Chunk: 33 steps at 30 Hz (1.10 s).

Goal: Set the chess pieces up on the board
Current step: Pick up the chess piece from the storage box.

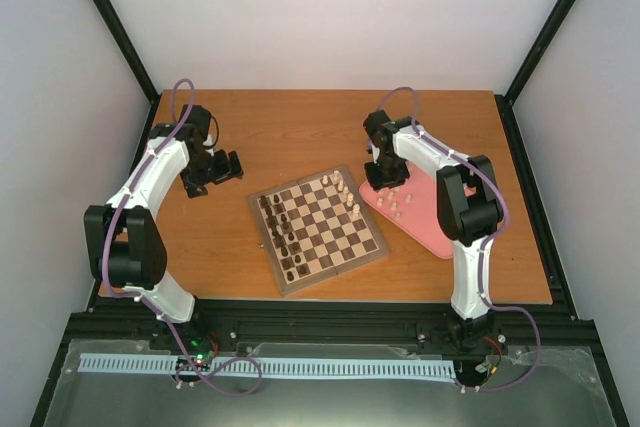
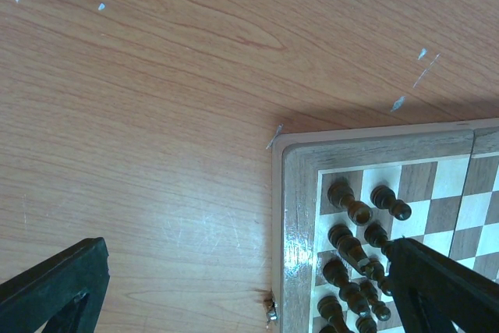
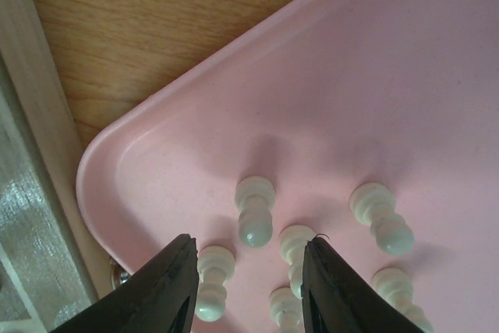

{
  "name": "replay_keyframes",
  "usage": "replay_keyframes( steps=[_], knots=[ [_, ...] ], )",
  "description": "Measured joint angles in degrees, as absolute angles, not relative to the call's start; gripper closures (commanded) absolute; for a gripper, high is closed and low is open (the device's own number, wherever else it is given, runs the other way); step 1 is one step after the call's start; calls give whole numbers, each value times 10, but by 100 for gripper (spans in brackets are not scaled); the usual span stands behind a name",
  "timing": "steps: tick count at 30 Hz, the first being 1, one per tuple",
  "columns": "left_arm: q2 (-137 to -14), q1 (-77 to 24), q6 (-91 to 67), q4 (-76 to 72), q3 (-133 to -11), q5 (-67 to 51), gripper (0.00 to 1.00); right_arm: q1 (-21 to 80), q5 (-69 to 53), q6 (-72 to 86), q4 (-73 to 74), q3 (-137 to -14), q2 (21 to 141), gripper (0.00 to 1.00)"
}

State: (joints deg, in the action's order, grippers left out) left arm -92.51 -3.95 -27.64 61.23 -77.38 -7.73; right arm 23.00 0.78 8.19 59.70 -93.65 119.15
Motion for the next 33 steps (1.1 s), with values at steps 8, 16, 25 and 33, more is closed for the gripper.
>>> replay_keyframes(
  steps=[8,16,25,33],
  knots=[
    [-926,-39,-283,612,-774,-77,0,228,4,81,588,-945,1211,65],
    [-931,-39,-283,612,-775,-77,0,227,5,81,583,-945,1220,73],
    [-933,-39,-283,612,-777,-77,0,225,7,81,582,-955,1227,87],
    [-933,-39,-283,612,-777,-77,0,225,15,82,589,-967,1227,92]
  ],
)
